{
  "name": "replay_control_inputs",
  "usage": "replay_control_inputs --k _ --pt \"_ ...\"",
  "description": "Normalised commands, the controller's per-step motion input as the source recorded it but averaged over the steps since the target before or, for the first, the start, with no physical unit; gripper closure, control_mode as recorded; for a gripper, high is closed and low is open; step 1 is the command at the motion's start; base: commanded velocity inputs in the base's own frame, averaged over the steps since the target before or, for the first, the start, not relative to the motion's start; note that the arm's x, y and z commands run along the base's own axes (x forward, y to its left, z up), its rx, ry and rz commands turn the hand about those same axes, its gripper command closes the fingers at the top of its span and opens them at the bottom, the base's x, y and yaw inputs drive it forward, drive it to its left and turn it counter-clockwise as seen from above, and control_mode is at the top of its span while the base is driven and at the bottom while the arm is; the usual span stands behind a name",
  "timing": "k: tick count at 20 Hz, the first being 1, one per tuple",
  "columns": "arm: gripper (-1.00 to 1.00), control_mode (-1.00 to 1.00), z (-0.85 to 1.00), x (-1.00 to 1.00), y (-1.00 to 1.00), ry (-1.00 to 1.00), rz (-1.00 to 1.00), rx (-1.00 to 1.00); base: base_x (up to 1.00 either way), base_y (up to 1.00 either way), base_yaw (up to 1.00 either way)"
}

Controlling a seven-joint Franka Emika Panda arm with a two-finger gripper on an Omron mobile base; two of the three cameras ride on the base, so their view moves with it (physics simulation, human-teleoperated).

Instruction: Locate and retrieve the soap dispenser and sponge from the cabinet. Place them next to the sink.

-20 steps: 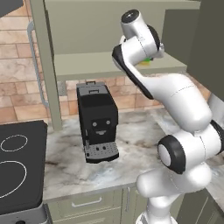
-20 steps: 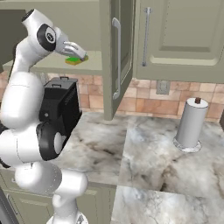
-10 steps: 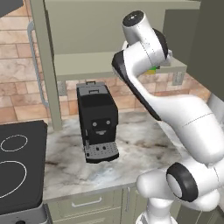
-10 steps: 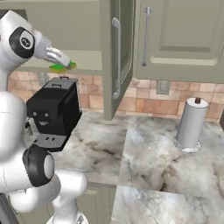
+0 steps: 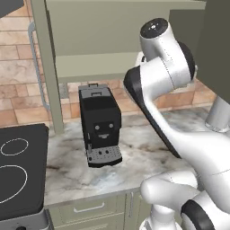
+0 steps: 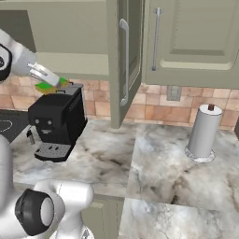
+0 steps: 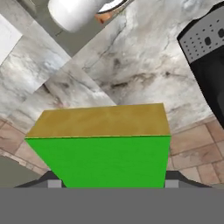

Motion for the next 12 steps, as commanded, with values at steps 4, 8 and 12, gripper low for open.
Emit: replay_control_inputs --k 4,8,12 --pt "1.00 -1.00 -0.09 -0.99 -0.04 -0.01 0.00 0.02 0.00 0.00 0.00" --pt "1.00 -1.00 -0.01 -1.00 -0.01 -0.01 0.03 0.00 0.00 0.00 0.00" --pt "1.00 -1.00 -0.05 -1.00 0.00 0.00 0.05 0.00 0.00 0.00 0.00"
